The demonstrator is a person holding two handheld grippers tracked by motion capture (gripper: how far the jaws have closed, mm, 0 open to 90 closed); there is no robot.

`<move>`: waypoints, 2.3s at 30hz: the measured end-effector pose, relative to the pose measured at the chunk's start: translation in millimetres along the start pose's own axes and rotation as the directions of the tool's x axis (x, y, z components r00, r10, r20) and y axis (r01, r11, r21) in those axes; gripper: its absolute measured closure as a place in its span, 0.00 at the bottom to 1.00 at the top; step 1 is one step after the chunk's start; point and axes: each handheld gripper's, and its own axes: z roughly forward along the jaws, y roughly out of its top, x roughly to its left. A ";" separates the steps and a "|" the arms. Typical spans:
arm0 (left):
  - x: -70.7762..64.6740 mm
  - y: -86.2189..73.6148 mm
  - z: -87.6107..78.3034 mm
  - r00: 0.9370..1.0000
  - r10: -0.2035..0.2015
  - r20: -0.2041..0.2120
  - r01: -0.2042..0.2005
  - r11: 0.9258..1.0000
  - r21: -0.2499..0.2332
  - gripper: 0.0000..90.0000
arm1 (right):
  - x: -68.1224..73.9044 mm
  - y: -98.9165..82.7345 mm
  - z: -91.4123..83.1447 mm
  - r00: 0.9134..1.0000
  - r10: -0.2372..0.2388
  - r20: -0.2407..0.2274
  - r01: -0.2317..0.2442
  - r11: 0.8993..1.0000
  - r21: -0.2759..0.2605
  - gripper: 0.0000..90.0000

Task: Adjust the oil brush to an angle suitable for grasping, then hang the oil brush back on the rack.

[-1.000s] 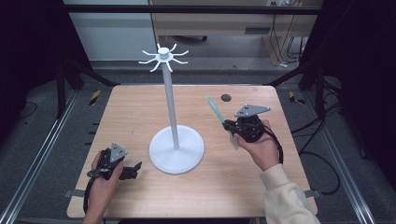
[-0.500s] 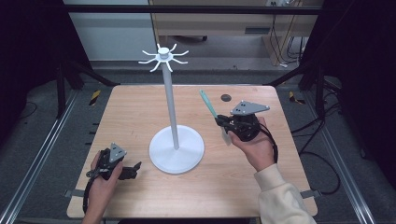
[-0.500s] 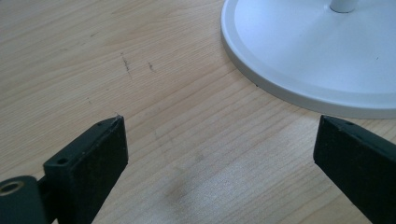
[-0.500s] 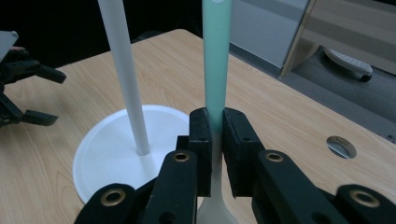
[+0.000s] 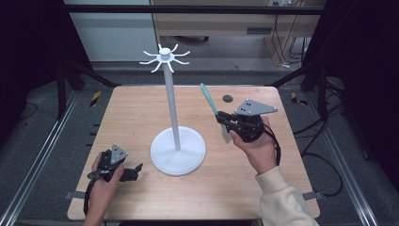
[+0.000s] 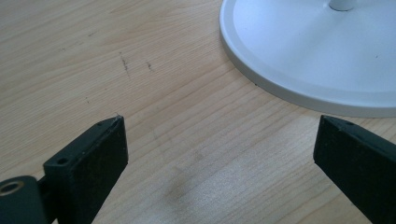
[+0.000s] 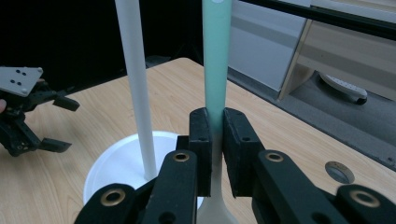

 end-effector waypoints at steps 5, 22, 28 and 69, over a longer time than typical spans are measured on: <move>-0.7 0.1 0.6 1.000 0.004 0.005 -0.004 1.000 0.005 0.03 | 3.6 3.0 -2.4 1.000 -0.001 -0.001 0.001 1.000 -0.022 0.92; -0.4 -0.1 -0.2 1.000 0.002 0.002 -0.002 1.000 0.002 0.03 | 20.8 23.9 -16.8 1.000 -0.022 -0.008 0.021 0.993 -0.112 0.92; -0.4 0.0 0.2 1.000 0.002 0.004 -0.002 1.000 0.002 0.03 | 25.3 29.7 -20.1 0.999 -0.026 -0.018 0.023 0.991 -0.135 0.91; -1.5 0.3 1.0 1.000 0.008 0.008 -0.008 1.000 0.004 0.03 | 27.1 62.8 -18.3 0.998 -0.028 -0.060 0.016 0.981 -0.193 0.91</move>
